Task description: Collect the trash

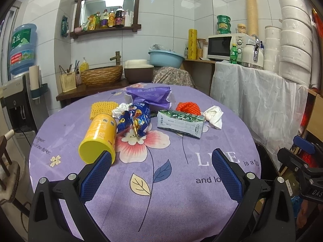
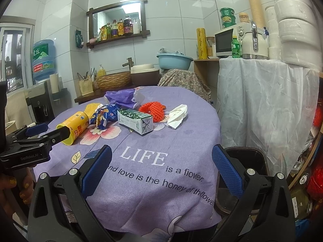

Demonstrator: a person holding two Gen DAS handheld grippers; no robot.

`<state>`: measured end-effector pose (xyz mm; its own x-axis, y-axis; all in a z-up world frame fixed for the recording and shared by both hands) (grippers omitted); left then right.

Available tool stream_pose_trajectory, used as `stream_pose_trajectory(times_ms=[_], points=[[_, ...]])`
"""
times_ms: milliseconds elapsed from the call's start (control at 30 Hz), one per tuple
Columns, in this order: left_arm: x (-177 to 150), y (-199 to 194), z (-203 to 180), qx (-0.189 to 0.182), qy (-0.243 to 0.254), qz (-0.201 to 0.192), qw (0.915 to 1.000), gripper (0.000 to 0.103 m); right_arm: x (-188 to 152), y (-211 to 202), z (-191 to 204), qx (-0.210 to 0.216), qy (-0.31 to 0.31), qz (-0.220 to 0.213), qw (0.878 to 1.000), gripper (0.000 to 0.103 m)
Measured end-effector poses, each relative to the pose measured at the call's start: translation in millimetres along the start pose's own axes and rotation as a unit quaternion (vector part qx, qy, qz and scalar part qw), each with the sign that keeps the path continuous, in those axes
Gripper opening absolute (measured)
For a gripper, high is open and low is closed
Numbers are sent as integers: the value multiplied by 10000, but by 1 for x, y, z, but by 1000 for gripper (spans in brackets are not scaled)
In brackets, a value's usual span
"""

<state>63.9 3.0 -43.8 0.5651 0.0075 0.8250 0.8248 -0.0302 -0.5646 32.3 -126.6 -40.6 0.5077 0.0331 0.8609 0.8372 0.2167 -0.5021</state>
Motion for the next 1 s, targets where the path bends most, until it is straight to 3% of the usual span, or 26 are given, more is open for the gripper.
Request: stream_pose_trajectory(times_ms=[133, 333, 433, 600, 700, 767, 900, 1000], points=[[-10, 9, 11, -57, -41, 261, 9996, 98, -1, 13, 6, 210, -157, 250, 9993, 98], [-16, 11, 45, 4, -194, 559, 9982, 98, -16, 49, 22, 852, -346, 1040, 9903, 98], [-5, 14, 76, 188, -211, 736, 9969, 98, -18, 56, 27, 1031, -389, 1160, 9871, 98], [36, 42, 120, -101, -491, 1407, 9888, 97, -14, 62, 34, 1031, -493, 1160, 9867, 98], [49, 77, 130, -22, -229, 2017, 9792, 90, -13, 61, 40, 1150, -477, 1149, 9855, 98], [52, 103, 138, -67, -260, 2468, 9687, 78, -13, 62, 43, 1171, -503, 1158, 9851, 98], [51, 138, 137, -313, -266, 3135, 9487, 76, -17, 61, 44, 1164, -526, 1188, 9847, 98], [42, 160, 134, -299, -181, 3591, 9326, 75, -21, 64, 42, 1146, -515, 1275, 9839, 98]])
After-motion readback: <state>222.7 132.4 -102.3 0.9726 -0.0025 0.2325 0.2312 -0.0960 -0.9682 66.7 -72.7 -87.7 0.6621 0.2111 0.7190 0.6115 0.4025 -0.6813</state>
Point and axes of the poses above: each gripper's, at about its wrist camera, not at the fingertips, and y roughly the way its jaws point, z to its left, x to its top, the point moved 7 cm from there along y, roughly the way its jaws point, and after that the axes turned 9 degrees about z, right-handed, at the moved point
